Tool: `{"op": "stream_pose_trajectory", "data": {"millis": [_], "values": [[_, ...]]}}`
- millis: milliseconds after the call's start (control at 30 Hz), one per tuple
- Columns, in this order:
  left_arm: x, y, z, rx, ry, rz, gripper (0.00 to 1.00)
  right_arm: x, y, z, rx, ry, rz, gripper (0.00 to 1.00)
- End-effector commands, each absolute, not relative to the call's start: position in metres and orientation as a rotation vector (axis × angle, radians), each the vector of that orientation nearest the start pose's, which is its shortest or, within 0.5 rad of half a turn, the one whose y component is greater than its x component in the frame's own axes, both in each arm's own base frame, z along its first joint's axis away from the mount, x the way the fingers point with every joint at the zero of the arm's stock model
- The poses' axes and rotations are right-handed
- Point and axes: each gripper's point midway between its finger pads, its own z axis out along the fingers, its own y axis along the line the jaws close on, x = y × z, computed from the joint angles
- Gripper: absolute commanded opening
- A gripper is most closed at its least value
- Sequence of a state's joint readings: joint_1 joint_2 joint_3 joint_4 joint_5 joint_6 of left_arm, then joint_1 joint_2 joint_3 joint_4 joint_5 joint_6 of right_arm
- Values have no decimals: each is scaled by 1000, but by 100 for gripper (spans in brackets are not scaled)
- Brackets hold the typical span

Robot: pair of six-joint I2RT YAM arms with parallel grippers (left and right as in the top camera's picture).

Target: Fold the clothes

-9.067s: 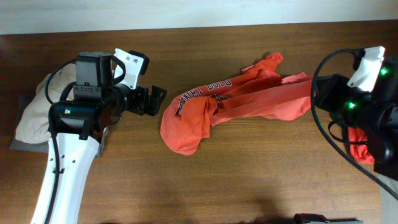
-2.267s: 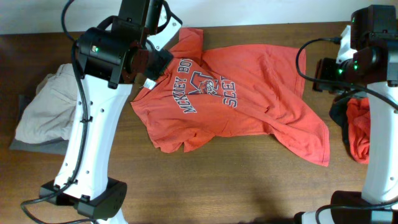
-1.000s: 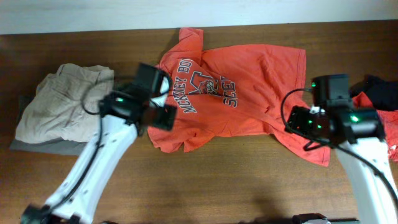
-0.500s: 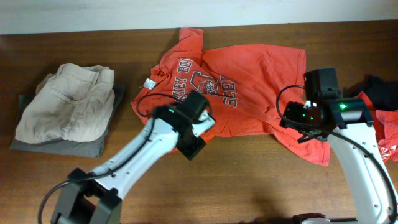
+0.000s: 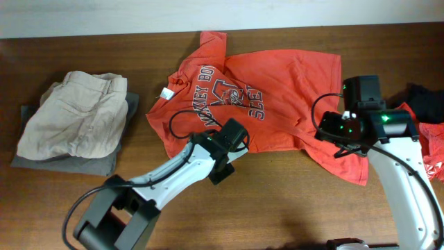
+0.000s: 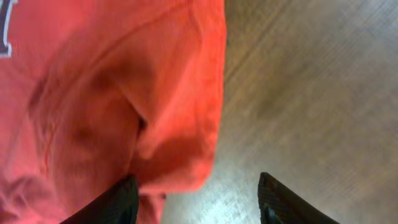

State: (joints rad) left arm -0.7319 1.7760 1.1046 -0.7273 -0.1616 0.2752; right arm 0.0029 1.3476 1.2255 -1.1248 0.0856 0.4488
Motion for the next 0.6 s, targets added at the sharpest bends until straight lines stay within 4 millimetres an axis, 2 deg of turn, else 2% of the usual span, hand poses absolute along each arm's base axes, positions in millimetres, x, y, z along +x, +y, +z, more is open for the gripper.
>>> {"op": "stream_pose_trajectory", "data": {"millis": [0, 67, 200, 233, 267, 300, 400, 567], "values": [[274, -204, 9, 1479, 2578, 229, 57, 289, -21, 167, 678, 2727, -21, 75], [272, -202, 3, 1491, 2594, 237, 51, 288, -24, 167, 693, 2727, -24, 75], [271, -201, -1, 1497, 2604, 245, 31, 287, -28, 168, 716, 2721, -24, 74], [272, -201, -1, 1494, 2601, 254, 22, 286, -28, 168, 716, 2719, -24, 74], [275, -196, 0, 1487, 2596, 299, 8, 286, -28, 170, 714, 2711, -22, 74], [276, -193, 2, 1463, 2605, 327, 2, 287, -28, 171, 709, 2707, -22, 74], [277, -190, 17, 1418, 2639, 357, 0, 288, -33, 177, 709, 2675, -50, 74], [271, -191, 73, 1341, 2708, 320, 0, 290, -39, 188, 708, 2617, -78, 75]]}}
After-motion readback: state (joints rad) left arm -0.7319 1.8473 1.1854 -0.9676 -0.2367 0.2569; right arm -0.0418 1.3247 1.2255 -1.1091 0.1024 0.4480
